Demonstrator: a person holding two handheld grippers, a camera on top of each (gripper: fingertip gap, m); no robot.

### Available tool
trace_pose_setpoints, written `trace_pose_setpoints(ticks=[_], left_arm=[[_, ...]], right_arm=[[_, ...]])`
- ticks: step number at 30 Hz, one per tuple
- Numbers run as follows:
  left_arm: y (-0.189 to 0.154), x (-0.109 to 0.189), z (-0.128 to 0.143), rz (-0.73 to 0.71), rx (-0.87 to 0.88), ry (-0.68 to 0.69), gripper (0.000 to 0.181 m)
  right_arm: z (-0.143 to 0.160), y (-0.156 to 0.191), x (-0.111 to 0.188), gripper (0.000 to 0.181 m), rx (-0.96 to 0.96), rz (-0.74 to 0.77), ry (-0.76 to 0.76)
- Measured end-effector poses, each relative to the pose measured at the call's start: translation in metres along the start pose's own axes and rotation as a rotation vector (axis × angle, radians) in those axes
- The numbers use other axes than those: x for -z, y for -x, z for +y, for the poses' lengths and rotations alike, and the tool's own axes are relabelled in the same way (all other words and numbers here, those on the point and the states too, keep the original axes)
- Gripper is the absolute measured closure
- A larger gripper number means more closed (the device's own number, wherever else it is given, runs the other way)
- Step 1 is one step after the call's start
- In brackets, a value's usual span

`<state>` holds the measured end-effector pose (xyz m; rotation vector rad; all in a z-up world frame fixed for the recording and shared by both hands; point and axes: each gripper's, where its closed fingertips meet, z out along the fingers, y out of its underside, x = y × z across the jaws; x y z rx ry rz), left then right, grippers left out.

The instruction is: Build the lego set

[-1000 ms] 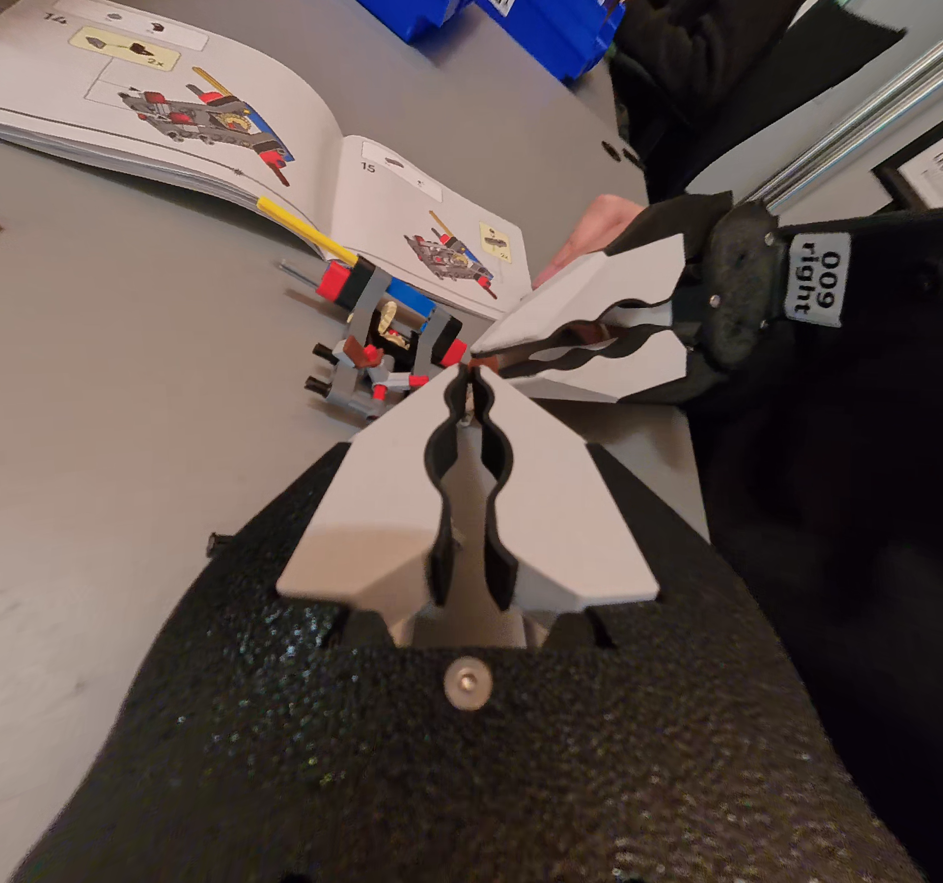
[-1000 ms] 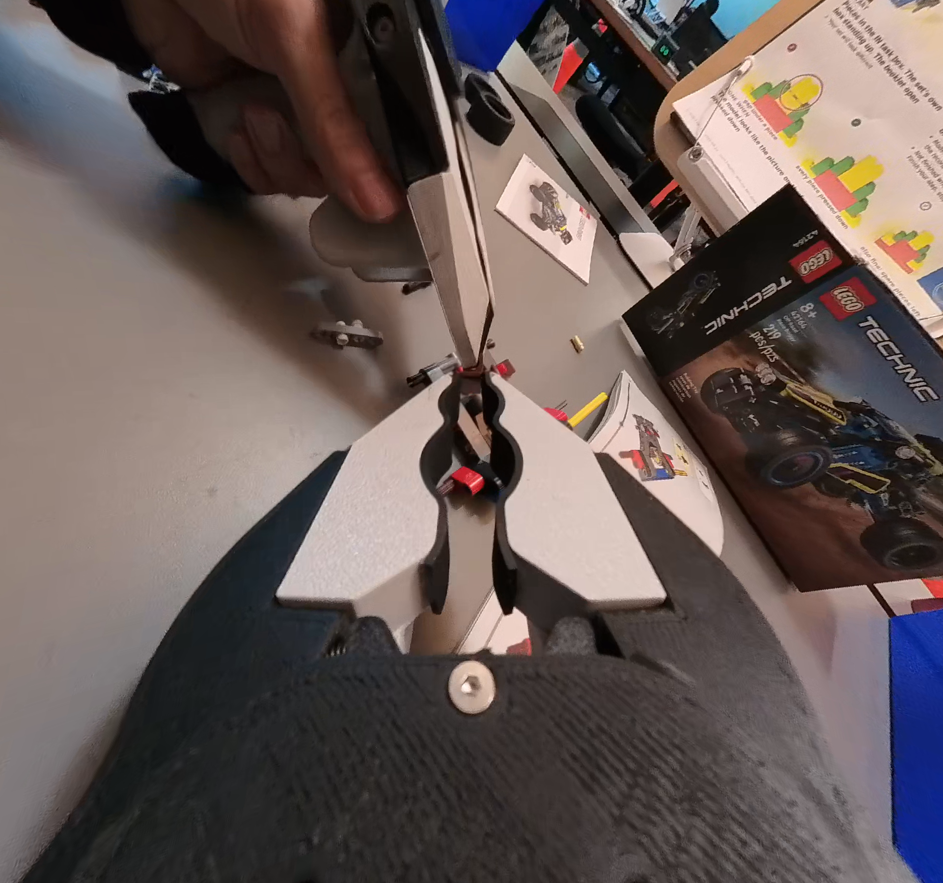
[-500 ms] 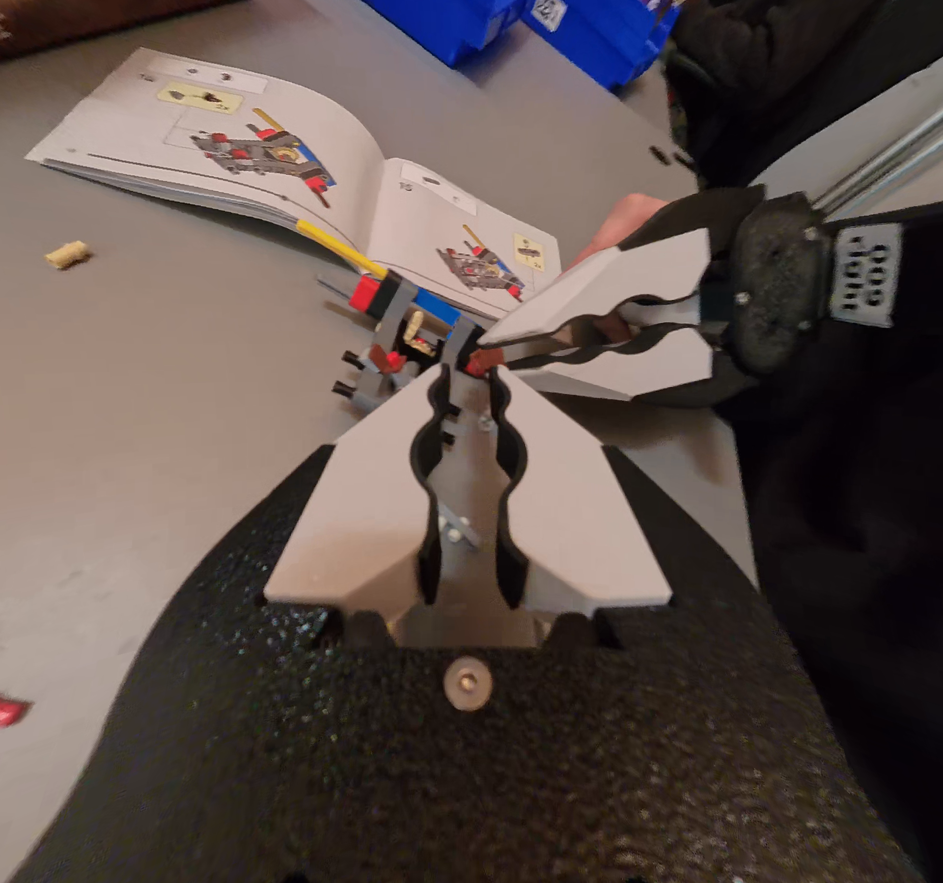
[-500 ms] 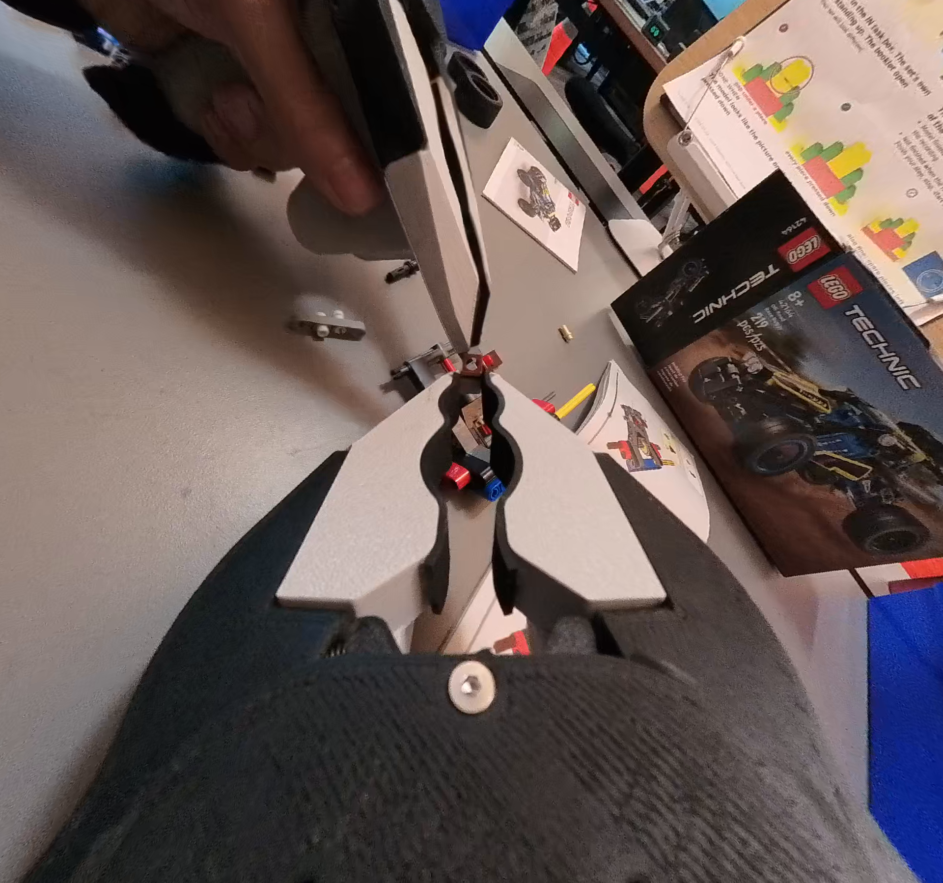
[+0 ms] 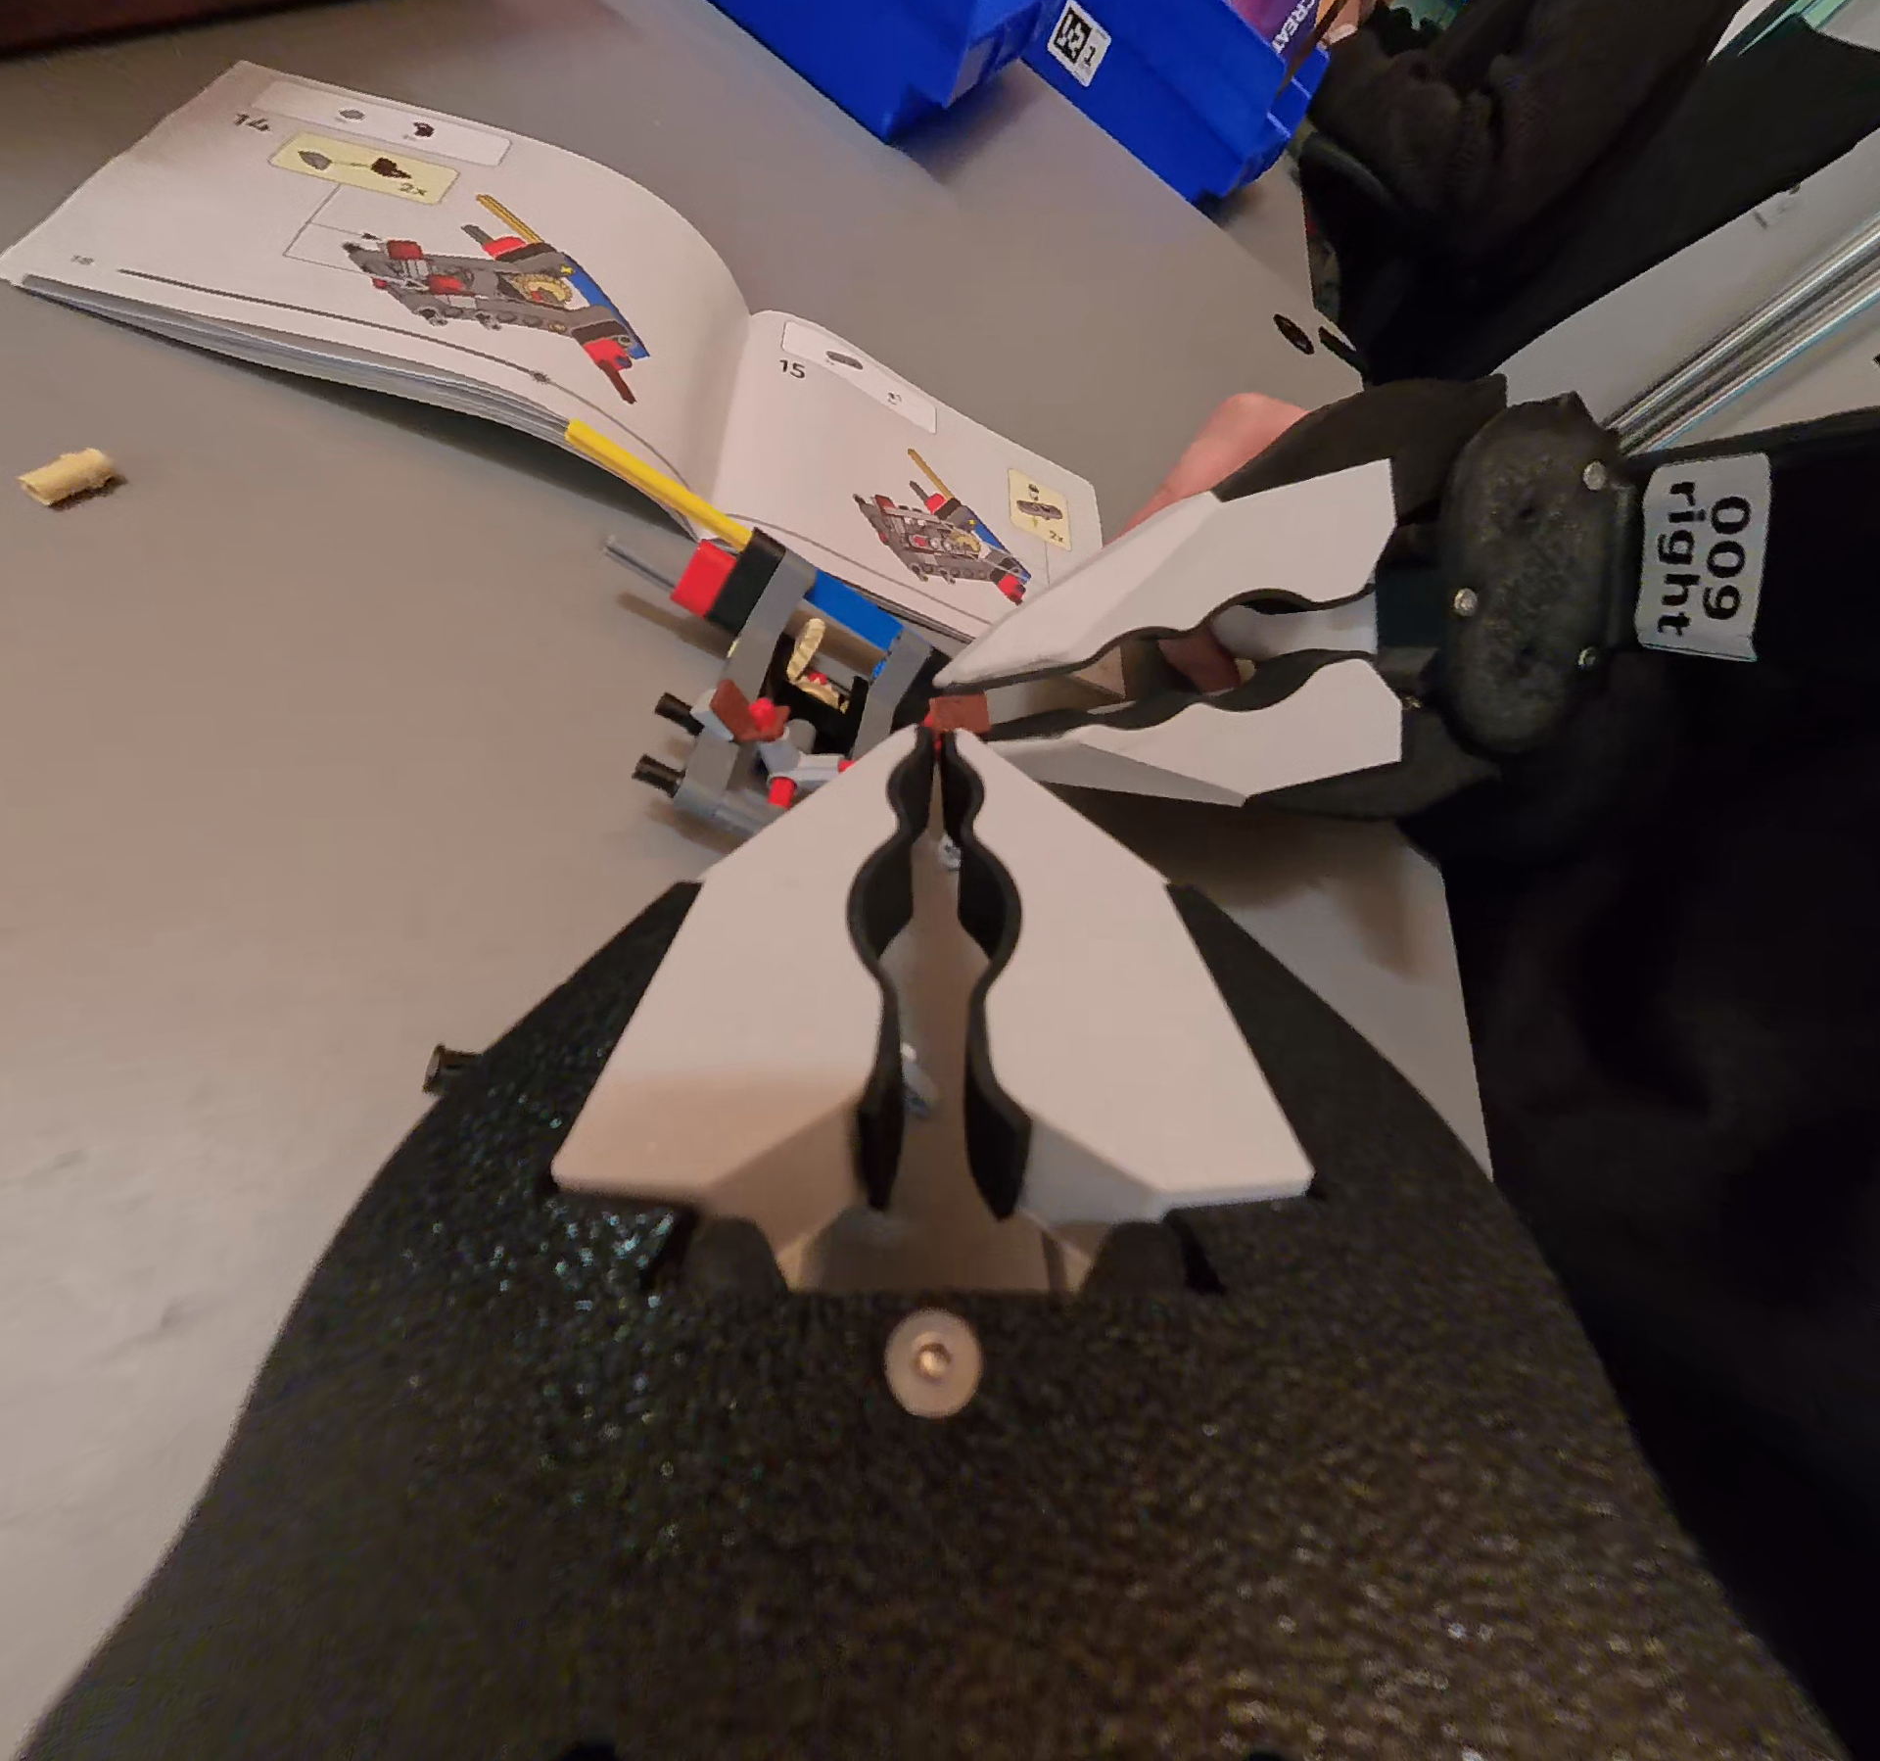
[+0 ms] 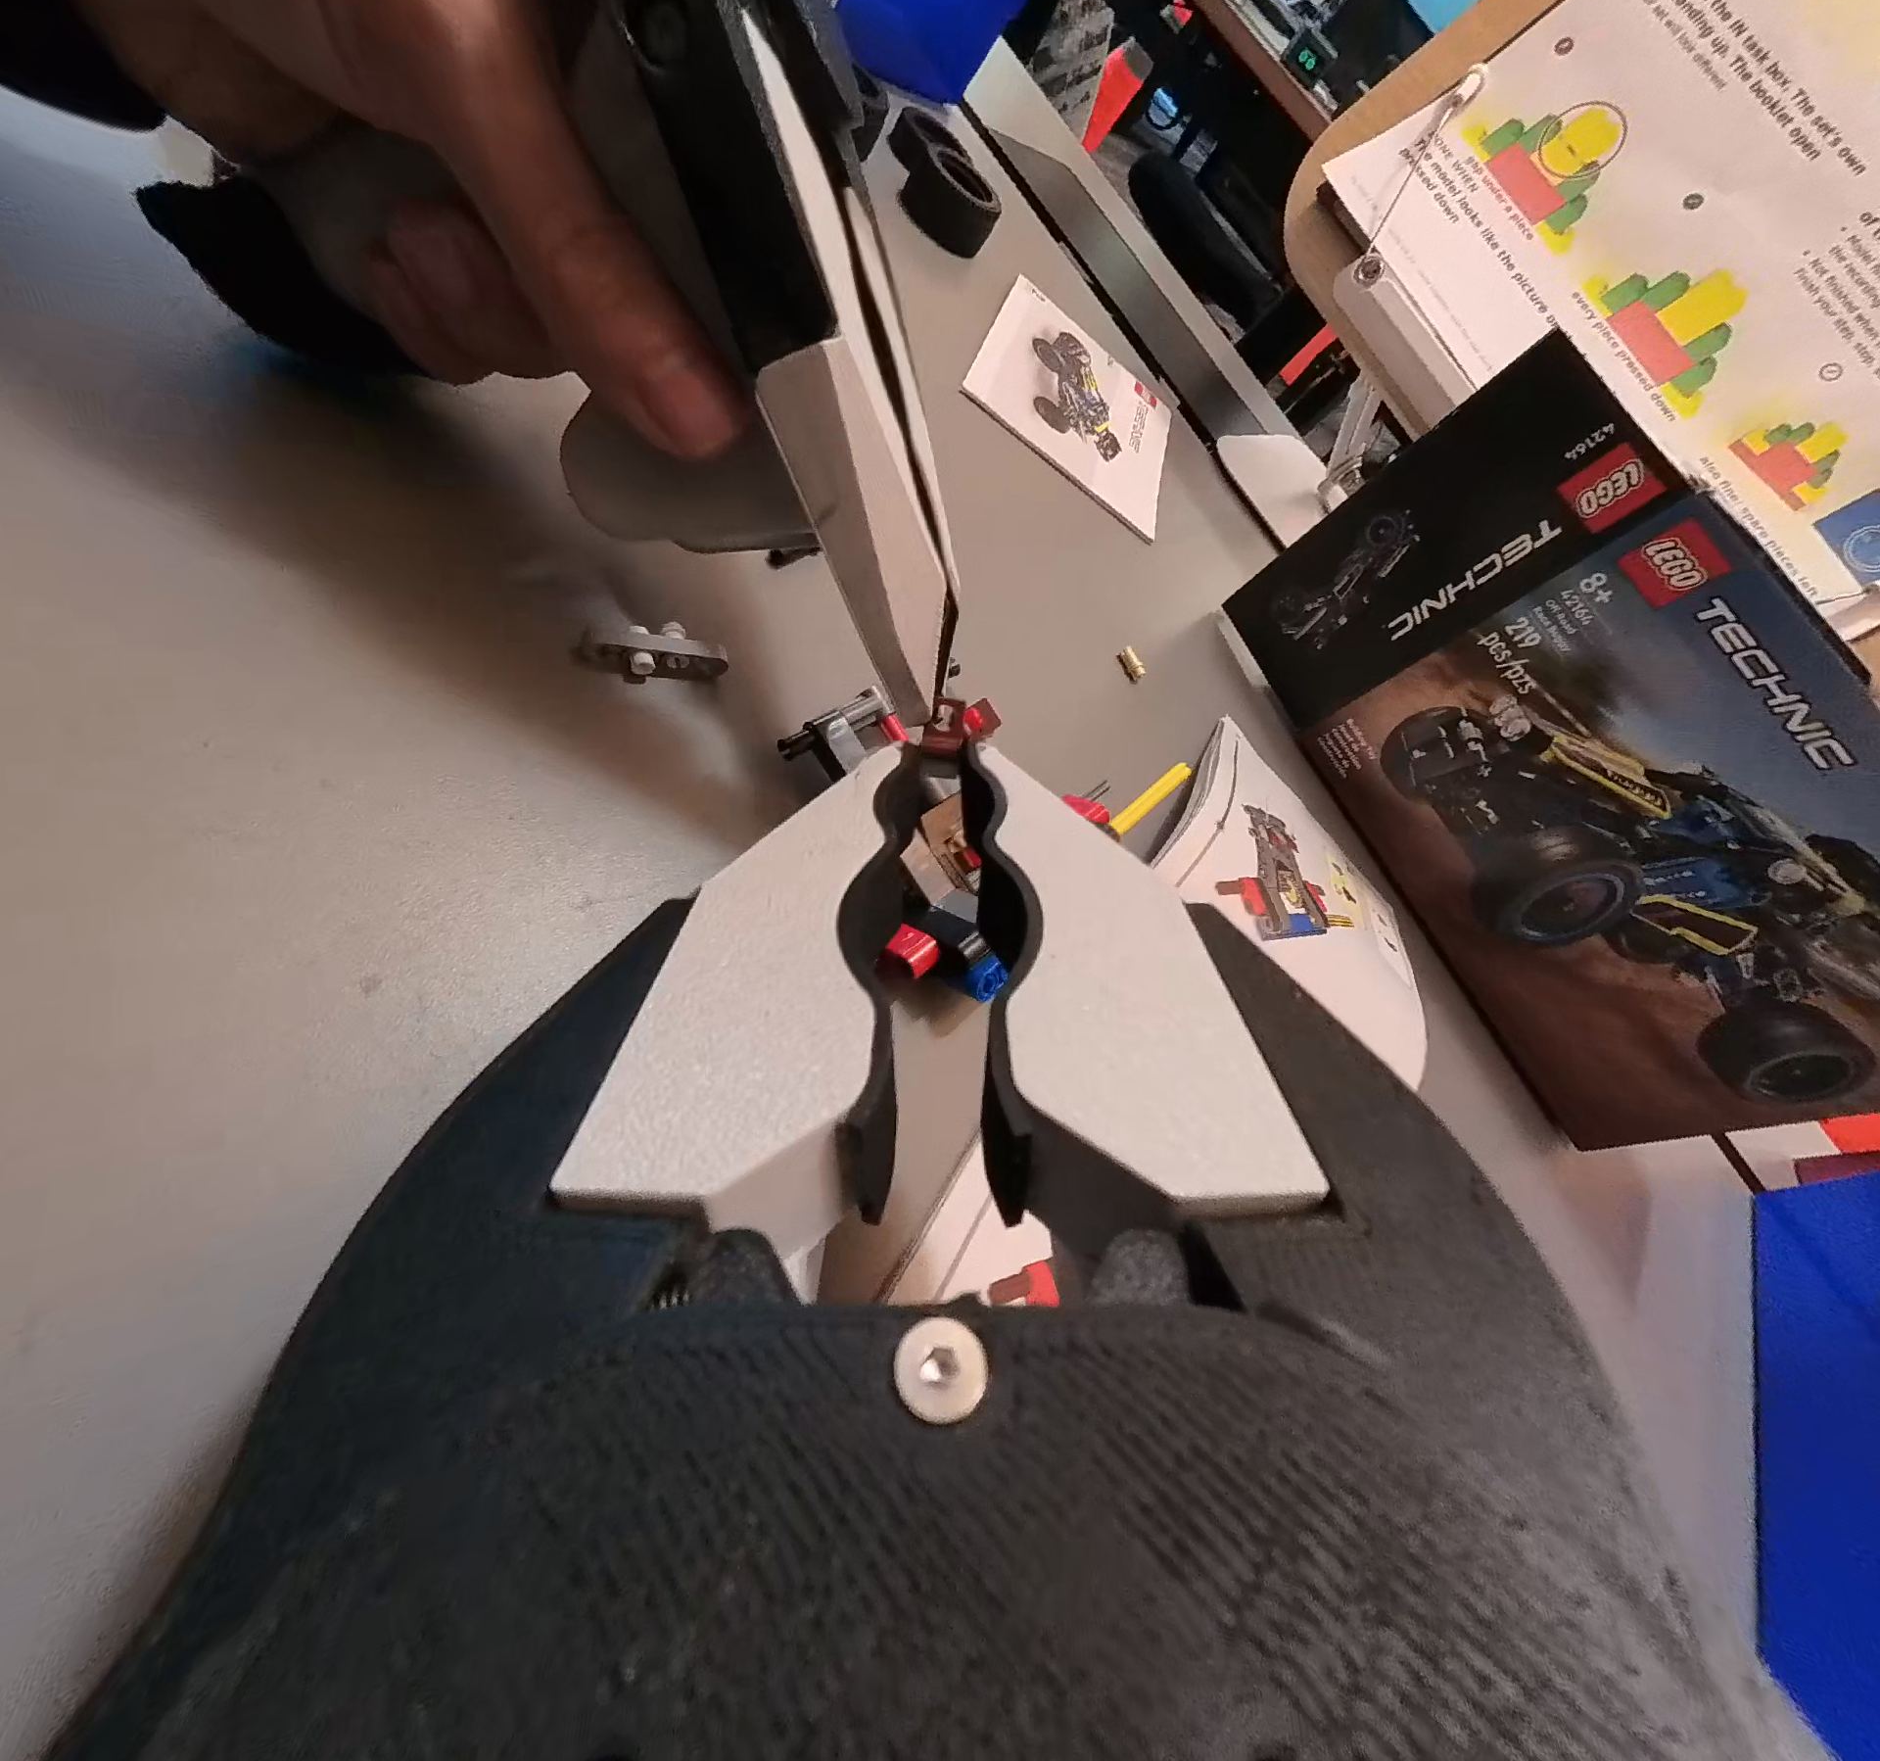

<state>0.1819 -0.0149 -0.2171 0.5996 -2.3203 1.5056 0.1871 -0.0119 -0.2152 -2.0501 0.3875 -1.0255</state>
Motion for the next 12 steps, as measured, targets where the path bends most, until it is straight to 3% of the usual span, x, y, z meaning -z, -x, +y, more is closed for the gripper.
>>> trace_pose_setpoints(ticks=[5,12], left_arm=[[0.002,0.002,0.006,-0.020,-0.019,0.041,0.181],[0.011,0.004,0.021,-0.141,-0.146,0.291,0.181]], right_arm=[[0.001,0.006,-0.002,0.176,0.020,-0.033,0.011],[0.014,0.007,0.002,0.165,0.056,-0.181,0.054]])
